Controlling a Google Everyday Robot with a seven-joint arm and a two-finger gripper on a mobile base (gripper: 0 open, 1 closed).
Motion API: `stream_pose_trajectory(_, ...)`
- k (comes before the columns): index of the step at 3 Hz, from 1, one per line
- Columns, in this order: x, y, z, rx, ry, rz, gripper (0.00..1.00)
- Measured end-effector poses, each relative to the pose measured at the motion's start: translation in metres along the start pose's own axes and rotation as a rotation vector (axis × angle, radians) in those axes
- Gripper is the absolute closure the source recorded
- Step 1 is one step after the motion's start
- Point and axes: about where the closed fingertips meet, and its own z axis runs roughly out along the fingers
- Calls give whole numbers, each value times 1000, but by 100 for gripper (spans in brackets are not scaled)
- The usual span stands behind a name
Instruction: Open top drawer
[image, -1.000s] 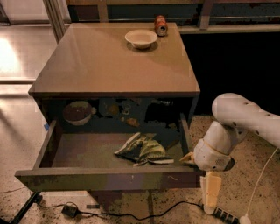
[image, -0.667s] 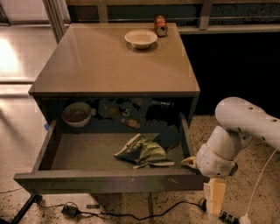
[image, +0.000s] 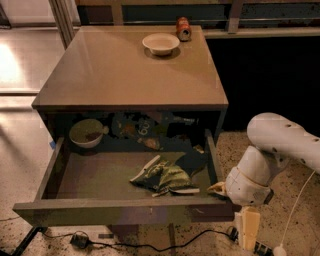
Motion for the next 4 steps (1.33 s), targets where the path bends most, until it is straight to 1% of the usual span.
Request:
stream_pose_trajectory(1, 0, 0, 0, 0, 0, 0, 0)
stream_pose_trajectory(2, 0, 7, 3, -6, -1, -3, 0)
stream_pose_trajectory(4, 1, 8, 3, -12, 0, 1, 0)
